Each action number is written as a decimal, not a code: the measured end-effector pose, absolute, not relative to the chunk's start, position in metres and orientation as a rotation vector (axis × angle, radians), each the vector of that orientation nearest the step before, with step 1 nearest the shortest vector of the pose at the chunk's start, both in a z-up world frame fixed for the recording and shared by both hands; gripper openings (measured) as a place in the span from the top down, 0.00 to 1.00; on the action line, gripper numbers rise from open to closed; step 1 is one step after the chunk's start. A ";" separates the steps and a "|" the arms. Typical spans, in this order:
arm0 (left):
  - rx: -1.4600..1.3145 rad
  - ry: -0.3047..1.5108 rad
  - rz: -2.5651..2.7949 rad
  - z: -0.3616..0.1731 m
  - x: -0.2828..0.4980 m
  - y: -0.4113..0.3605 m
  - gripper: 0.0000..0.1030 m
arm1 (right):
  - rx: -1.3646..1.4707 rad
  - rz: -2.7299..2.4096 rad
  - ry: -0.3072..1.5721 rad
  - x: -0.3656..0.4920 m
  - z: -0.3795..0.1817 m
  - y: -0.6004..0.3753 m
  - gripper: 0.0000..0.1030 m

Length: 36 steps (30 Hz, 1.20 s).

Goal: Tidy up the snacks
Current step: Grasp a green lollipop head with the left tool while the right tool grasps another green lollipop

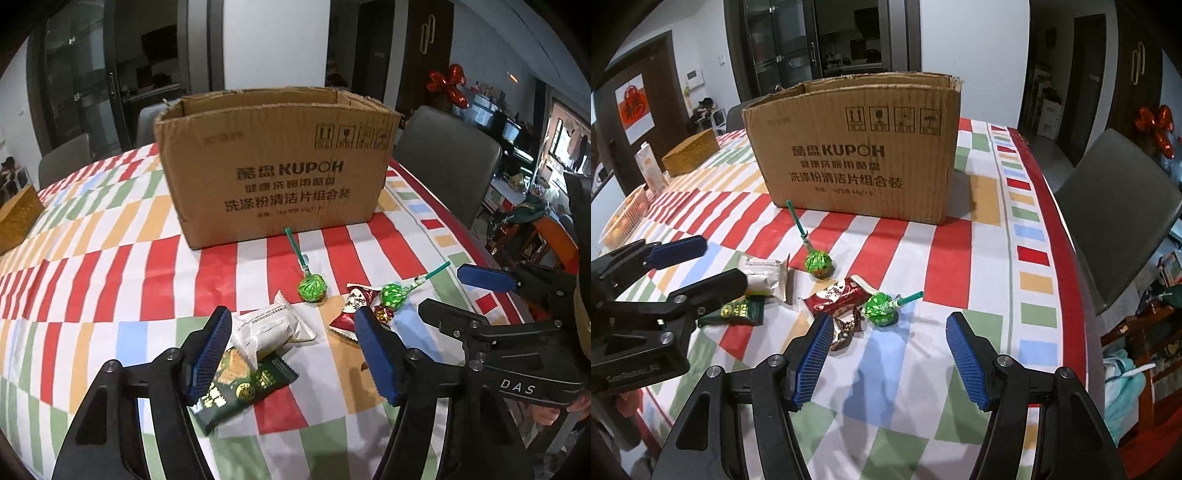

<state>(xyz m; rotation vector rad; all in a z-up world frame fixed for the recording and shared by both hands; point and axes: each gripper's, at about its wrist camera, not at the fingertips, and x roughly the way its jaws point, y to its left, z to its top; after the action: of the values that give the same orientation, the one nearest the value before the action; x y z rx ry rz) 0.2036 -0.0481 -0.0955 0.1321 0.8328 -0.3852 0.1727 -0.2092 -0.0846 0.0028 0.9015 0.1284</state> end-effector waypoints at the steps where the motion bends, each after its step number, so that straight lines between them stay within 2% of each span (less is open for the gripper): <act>1: 0.131 0.836 -0.391 -0.099 0.208 -0.049 0.34 | 0.005 0.130 0.905 0.174 -0.087 -0.209 0.40; 6: 0.118 0.865 -0.417 -0.111 0.223 -0.055 0.36 | 0.027 0.134 0.933 0.183 -0.097 -0.209 0.49; 22: 0.114 0.931 -0.419 -0.141 0.262 -0.074 0.49 | 0.073 0.156 0.982 0.203 -0.115 -0.209 0.63; 27: 0.104 0.950 -0.419 -0.147 0.268 -0.078 0.55 | 0.084 0.165 0.993 0.208 -0.119 -0.209 0.68; 31: 0.094 0.969 -0.426 -0.150 0.270 -0.079 0.65 | 0.097 0.181 1.000 0.209 -0.122 -0.207 0.73; 32: 0.093 0.973 -0.427 -0.151 0.270 -0.079 0.68 | 0.096 0.182 1.001 0.210 -0.122 -0.207 0.77; 34: 0.088 0.981 -0.433 -0.152 0.270 -0.079 0.73 | 0.095 0.185 0.999 0.210 -0.123 -0.207 0.77; 36: 0.090 0.980 -0.433 -0.152 0.269 -0.079 0.74 | 0.098 0.183 0.996 0.210 -0.123 -0.207 0.78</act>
<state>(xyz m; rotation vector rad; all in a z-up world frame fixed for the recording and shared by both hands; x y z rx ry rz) 0.2688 -0.0790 -0.1518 0.0902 0.9798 -0.4328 0.2101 -0.2071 -0.1227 0.0982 0.9961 0.1827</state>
